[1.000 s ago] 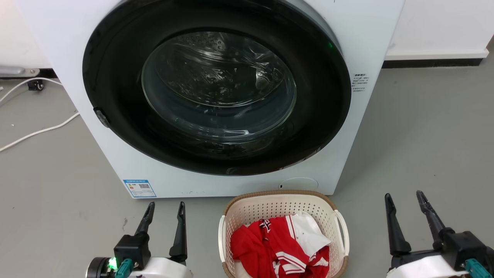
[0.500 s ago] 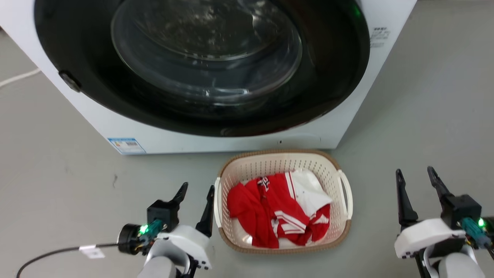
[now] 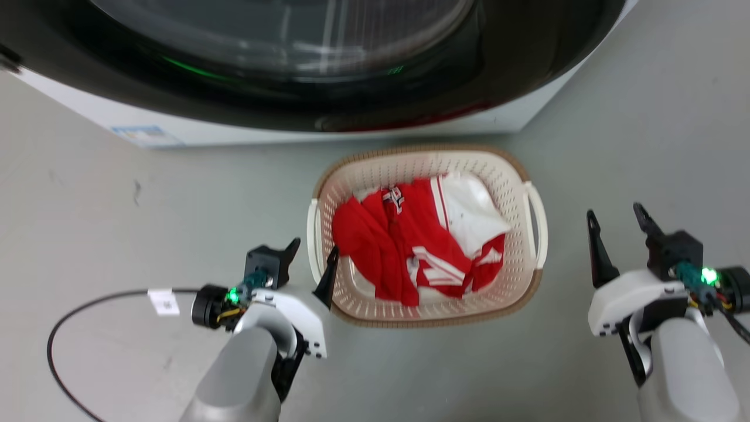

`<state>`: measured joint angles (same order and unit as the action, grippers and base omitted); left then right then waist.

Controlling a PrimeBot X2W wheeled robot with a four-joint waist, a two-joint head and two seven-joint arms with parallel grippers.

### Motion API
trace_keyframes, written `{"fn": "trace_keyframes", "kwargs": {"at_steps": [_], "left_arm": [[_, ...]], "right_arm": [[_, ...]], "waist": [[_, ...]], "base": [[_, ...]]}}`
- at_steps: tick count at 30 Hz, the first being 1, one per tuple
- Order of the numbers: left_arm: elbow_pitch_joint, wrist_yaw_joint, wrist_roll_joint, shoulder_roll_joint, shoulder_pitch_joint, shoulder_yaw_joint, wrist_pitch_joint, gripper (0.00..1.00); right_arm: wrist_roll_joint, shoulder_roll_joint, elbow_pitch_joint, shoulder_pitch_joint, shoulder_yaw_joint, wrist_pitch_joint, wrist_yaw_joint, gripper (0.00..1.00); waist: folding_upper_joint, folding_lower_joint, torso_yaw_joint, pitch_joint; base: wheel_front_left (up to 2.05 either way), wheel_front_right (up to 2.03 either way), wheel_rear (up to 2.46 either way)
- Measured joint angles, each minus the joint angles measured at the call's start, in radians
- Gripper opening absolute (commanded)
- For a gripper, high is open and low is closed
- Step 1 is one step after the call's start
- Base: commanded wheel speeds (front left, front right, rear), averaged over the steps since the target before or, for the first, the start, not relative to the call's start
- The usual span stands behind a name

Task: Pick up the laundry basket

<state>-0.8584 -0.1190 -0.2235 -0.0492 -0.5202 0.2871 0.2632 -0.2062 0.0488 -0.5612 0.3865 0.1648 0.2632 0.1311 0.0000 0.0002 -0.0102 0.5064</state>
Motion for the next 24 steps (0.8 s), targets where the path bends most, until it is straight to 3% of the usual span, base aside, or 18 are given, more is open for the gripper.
{"fn": "trace_keyframes", "kwargs": {"at_steps": [10, 24], "left_arm": [[-0.167, -0.009, -0.011, -0.003, -0.162, 0.023, 0.000, 1.00], [-0.221, -0.010, -0.018, -0.012, -0.291, 0.028, 0.000, 1.00]], "right_arm": [[-0.072, 0.001, -0.179, 0.146, -0.004, 0.000, 0.000, 1.00], [-0.121, 0.018, -0.311, 0.303, -0.011, 0.000, 0.000, 1.00]], "waist": [[0.0000, 0.0000, -0.005, 0.165], [0.0000, 0.0000, 0.012, 0.321]], "base": [[0.00, 0.00, 0.00], [0.00, 0.00, 0.00]]}}
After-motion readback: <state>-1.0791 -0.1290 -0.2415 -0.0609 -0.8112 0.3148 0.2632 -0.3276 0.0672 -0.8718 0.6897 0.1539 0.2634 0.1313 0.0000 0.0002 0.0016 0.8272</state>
